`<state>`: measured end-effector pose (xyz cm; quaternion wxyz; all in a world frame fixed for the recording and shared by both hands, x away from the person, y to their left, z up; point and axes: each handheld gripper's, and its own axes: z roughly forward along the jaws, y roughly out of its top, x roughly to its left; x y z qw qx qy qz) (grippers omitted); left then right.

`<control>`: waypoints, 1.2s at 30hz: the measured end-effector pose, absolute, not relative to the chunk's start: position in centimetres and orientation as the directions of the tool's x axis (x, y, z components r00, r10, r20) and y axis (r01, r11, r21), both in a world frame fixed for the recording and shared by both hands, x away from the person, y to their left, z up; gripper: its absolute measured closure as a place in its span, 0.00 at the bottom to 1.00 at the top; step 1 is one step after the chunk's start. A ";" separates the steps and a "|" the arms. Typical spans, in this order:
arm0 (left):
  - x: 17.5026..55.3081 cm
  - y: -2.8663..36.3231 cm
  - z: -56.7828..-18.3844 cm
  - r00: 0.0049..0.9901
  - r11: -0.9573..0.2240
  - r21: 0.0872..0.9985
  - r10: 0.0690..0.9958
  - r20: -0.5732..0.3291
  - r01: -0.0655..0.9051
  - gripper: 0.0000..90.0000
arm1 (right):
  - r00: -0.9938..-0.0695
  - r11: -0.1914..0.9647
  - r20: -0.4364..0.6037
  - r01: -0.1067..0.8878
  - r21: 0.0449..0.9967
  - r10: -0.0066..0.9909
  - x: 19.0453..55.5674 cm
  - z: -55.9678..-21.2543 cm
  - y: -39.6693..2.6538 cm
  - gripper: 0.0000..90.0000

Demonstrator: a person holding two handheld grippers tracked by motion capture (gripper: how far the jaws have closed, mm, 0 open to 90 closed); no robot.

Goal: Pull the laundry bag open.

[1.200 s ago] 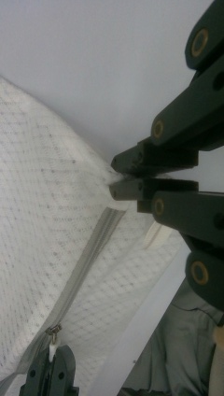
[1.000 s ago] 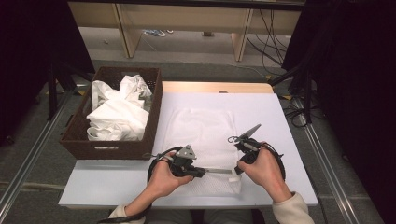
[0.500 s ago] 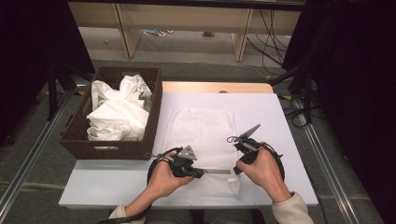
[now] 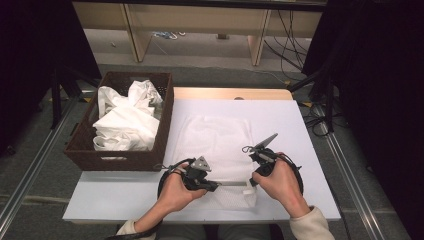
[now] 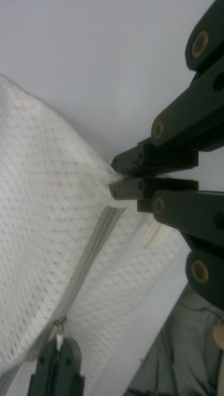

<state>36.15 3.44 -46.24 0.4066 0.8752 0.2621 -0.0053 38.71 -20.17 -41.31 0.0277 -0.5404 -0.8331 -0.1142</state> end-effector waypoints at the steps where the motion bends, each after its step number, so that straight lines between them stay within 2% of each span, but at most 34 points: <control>1: 36.1 3.4 -46.2 0.856 -0.528 0.704 0.463 -0.232 0.476 0.96 | -0.429 0.403 0.159 0.899 0.173 0.889 38.8 -41.6 -20.3 0.97; 2: 36.1 3.4 -46.2 0.864 -0.547 0.703 0.460 -0.202 0.455 0.96 | -0.435 0.409 0.155 0.896 0.175 0.887 38.8 -41.6 -20.3 0.97; 7: 36.2 3.4 -46.3 0.853 -0.543 0.689 0.473 -0.221 0.480 0.96 | -0.422 0.395 0.170 0.903 0.171 0.891 38.8 -41.6 -20.3 0.97; 10: 36.2 3.6 -46.3 0.844 -0.541 0.682 0.488 -0.222 0.493 0.96 | -0.444 0.414 0.178 0.892 0.182 0.878 38.9 -41.7 -20.4 0.97; 13: 36.3 3.9 -46.2 0.843 -0.550 0.672 0.490 -0.221 0.496 0.96 | -0.394 0.371 0.199 0.917 0.144 0.897 38.7 -41.5 -20.0 0.98; 14: 36.2 3.8 -46.2 0.828 -0.530 0.668 0.503 -0.248 0.523 0.96 | -0.438 0.407 0.195 0.896 0.179 0.878 38.9 -41.8 -20.2 0.98; 15: 36.2 3.8 -46.2 0.828 -0.530 0.668 0.503 -0.248 0.523 0.96 | -0.438 0.407 0.195 0.896 0.179 0.878 38.9 -41.8 -20.2 0.98; 18: 36.2 3.6 -46.3 0.832 -0.536 0.663 0.493 -0.256 0.522 0.96 | -0.384 0.362 0.213 0.923 0.133 0.899 38.7 -41.6 -19.9 0.98; 19: 36.1 3.5 -46.2 0.835 -0.542 0.666 0.494 -0.241 0.513 0.96 | -0.388 0.366 0.196 0.920 0.139 0.900 38.7 -41.6 -19.9 0.98; 20: 36.2 3.5 -46.2 0.847 -0.559 0.667 0.483 -0.221 0.492 0.96 | -0.431 0.407 0.171 0.899 0.160 0.886 38.7 -41.8 -19.9 0.98; 22: 36.2 3.5 -46.2 0.849 -0.554 0.670 0.476 -0.232 0.494 0.96 | -0.437 0.412 0.166 0.896 0.167 0.884 38.7 -41.9 -19.7 0.98; 23: 36.1 3.3 -46.3 0.827 -0.514 0.675 0.490 -0.275 0.529 0.96 | -0.443 0.417 0.170 0.893 0.168 0.880 38.7 -42.0 -19.7 0.98; 25: 36.2 3.3 -46.4 0.837 -0.523 0.681 0.480 -0.262 0.513 0.96 | -0.413 0.391 0.181 0.909 0.148 0.893 38.6 -41.8 -19.4 0.98; 27: 36.2 3.2 -46.5 0.829 -0.515 0.677 0.490 -0.271 0.526 0.96 | -0.475 0.446 0.169 0.876 0.184 0.863 38.9 -42.2 -19.7 0.98; 28: 36.2 3.2 -46.6 0.833 -0.523 0.675 0.484 -0.266 0.520 0.96 | -0.475 0.446 0.169 0.876 0.184 0.863 38.9 -42.2 -19.7 0.98; 29: 36.3 3.1 -46.7 0.840 -0.533 0.674 0.475 -0.263 0.512 0.96 | -0.414 0.394 0.187 0.909 0.138 0.891 38.5 -42.0 -19.2 0.98; 32: 36.2 3.3 -46.7 0.821 -0.521 0.662 0.502 -0.273 0.538 0.96 | -0.458 0.432 0.159 0.885 0.173 0.874 38.7 -42.3 -19.4 0.98; 35: 36.4 3.6 -46.6 0.820 -0.519 0.661 0.500 -0.279 0.542 0.96 | -0.447 0.426 0.167 0.893 0.145 0.879 38.8 -42.1 -19.7 0.98; 36: 36.5 3.8 -46.5 0.817 -0.514 0.661 0.501 -0.285 0.547 0.96 | -0.451 0.422 0.168 0.888 0.182 0.876 39.0 -42.3 -20.0 0.98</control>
